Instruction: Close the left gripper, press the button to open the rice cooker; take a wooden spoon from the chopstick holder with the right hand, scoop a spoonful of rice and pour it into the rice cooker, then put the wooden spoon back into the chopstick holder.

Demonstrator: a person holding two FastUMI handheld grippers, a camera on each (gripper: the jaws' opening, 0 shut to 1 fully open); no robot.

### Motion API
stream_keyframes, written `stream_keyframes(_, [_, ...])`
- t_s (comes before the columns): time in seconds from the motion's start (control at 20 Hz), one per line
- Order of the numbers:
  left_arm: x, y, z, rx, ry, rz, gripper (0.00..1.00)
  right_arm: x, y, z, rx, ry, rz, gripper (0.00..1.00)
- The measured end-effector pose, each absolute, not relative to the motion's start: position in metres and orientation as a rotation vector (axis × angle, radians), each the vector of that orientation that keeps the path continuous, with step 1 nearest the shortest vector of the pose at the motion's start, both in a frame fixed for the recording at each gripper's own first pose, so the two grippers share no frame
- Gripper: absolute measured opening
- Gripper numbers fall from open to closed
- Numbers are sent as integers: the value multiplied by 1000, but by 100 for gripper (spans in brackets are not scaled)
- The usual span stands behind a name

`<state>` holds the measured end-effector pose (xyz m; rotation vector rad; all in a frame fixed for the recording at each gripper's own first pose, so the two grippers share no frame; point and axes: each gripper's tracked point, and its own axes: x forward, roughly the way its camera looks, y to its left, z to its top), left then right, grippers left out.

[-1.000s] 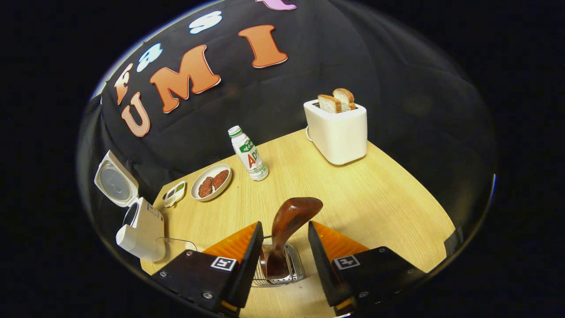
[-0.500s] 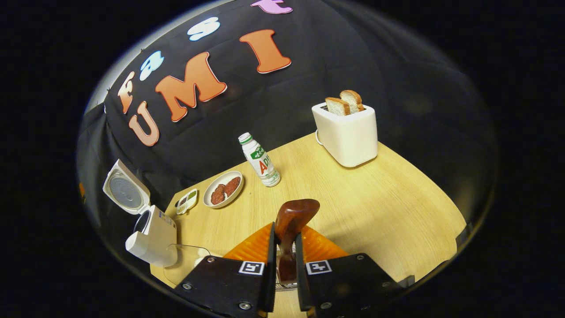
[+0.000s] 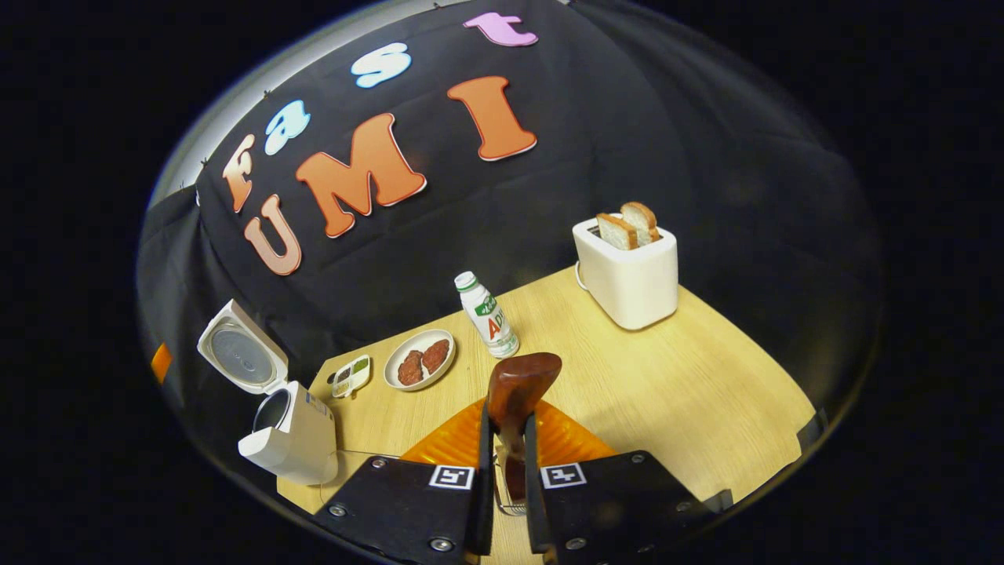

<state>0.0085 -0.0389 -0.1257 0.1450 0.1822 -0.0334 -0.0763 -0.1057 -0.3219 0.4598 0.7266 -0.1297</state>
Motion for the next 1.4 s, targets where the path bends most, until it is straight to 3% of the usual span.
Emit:
stream_keyframes(0.5, [14, 3, -123, 132, 160, -15, 98, -59, -27, -259, 496, 622, -27, 17])
stream_keyframes(0.9, [10, 58, -127, 128, 157, 34, 99, -66, 52, -283, 413, 679, 50, 17])
stream_keyframes(1.4, [-2, 120, -142, 129, 192, 63, 99, -77, 75, -337, 182, 750, -6, 17])
